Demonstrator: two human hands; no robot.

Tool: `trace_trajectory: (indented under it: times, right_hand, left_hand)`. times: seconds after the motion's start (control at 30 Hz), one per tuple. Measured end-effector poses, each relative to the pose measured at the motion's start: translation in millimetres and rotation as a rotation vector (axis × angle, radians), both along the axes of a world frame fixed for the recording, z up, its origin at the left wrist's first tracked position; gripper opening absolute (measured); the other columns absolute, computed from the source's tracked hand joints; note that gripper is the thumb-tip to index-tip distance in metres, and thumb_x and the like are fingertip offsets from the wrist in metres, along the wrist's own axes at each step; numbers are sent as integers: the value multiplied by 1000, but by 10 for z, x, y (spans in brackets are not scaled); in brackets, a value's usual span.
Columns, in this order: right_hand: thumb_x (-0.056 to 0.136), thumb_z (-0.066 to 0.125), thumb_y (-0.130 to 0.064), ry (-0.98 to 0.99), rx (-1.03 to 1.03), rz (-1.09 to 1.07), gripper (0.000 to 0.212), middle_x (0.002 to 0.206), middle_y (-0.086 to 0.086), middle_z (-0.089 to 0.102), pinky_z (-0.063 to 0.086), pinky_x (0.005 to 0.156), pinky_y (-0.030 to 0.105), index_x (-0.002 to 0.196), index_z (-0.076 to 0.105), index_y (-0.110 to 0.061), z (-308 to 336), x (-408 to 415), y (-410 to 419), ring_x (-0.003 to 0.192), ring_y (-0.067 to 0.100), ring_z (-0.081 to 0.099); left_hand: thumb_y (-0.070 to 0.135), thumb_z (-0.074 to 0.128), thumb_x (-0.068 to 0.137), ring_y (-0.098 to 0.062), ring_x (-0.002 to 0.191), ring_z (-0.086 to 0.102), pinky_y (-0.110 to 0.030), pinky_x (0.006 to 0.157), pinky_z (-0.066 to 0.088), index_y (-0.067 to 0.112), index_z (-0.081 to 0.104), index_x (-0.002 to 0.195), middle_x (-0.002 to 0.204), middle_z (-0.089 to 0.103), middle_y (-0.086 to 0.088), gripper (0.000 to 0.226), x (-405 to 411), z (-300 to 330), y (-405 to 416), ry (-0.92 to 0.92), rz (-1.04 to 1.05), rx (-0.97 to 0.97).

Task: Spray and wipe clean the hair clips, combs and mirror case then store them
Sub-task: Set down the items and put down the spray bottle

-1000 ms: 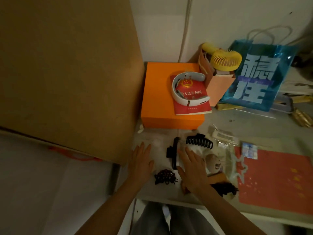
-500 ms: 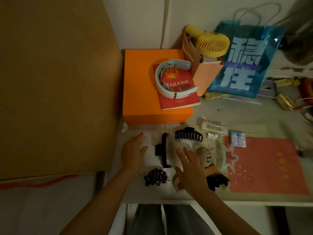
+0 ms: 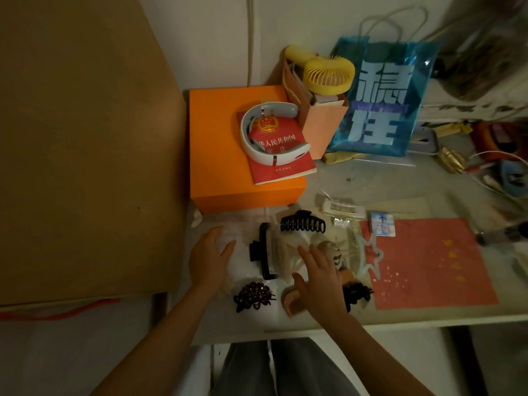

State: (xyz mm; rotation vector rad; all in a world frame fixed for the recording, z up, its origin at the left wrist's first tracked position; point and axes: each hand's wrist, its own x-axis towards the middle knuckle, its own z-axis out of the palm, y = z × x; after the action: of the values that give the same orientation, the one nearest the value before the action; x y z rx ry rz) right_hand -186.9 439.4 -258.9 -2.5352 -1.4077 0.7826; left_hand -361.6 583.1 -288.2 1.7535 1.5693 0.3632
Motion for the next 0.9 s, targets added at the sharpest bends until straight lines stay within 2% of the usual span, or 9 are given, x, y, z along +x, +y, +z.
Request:
trace_trajectory:
  times: [0.13, 0.27, 0.33, 0.4, 0.47, 0.6, 0.73, 0.8, 0.9]
  right_hand:
    - [97, 46, -39, -5, 1, -71, 58, 159, -1, 17, 17, 116, 40, 150, 22, -31, 105, 60, -11, 145, 20, 15]
    - [97, 48, -35, 21, 72, -122, 54, 155, 2, 27, 23, 116, 41, 147, 30, -25, 223, 175, -70, 142, 21, 23]
    - [98, 48, -34, 41, 104, -169, 52, 154, 6, 30, 25, 115, 40, 146, 34, -23, 277, 250, -114, 142, 22, 26]
    - [97, 49, -34, 82, 142, -242, 52, 153, 7, 32, 28, 114, 40, 146, 36, -22, 328, 344, -179, 141, 24, 27]
    - [97, 51, -32, 97, 185, -294, 51, 152, 5, 34, 30, 112, 38, 145, 38, -22, 371, 460, -258, 140, 22, 30]
    - [94, 56, -24, 116, 259, -370, 50, 145, 5, 45, 36, 107, 39, 142, 43, -19, 425, 755, -437, 130, 26, 42]
    - [94, 57, -21, 105, 307, -447, 47, 137, 9, 52, 40, 101, 40, 139, 46, -12, 440, 1131, -661, 122, 30, 49]
    - [94, 57, -20, 99, 311, -476, 46, 136, 10, 53, 40, 101, 39, 138, 47, -11, 438, 1363, -782, 122, 31, 49]
    - [93, 58, -20, 109, 327, -510, 47, 139, 8, 52, 38, 103, 36, 138, 48, -11, 414, 1779, -1017, 126, 29, 47]
  left_hand:
    - [30, 65, 89, -22, 101, 59, -36, 80, 50, 9, 60, 119, 115, 64, -7, 37, 108, 205, -49, -81, -12, 60]
    - [27, 67, 87, -19, 96, 59, -38, 77, 51, 15, 64, 110, 105, 66, -1, 26, 301, 479, -126, -183, -94, 194]
    - [26, 64, 89, -21, 89, 59, -41, 73, 51, 14, 65, 102, 96, 66, -2, 18, 413, 589, -164, -189, -179, 243]
    - [35, 56, 89, -21, 85, 58, -41, 71, 50, 16, 63, 96, 88, 63, -1, 22, 544, 679, -202, -177, -238, 229]
    - [39, 56, 87, -16, 88, 57, -34, 74, 48, 20, 61, 99, 92, 61, 4, 23, 676, 743, -252, -171, -261, 231]
    - [29, 69, 85, -13, 93, 56, -26, 73, 46, 20, 62, 110, 99, 60, 8, 27, 989, 866, -383, -217, -295, 274]
    - [30, 70, 85, -15, 103, 57, -32, 84, 49, 16, 62, 119, 111, 63, 2, 37, 1395, 929, -564, -245, -333, 231]
    - [29, 70, 85, -13, 101, 57, -27, 84, 46, 18, 62, 119, 110, 63, 3, 36, 1622, 933, -674, -267, -362, 252]
    - [26, 70, 85, -17, 102, 58, -33, 89, 47, 17, 63, 116, 110, 64, 2, 33, 2036, 939, -881, -260, -363, 245]
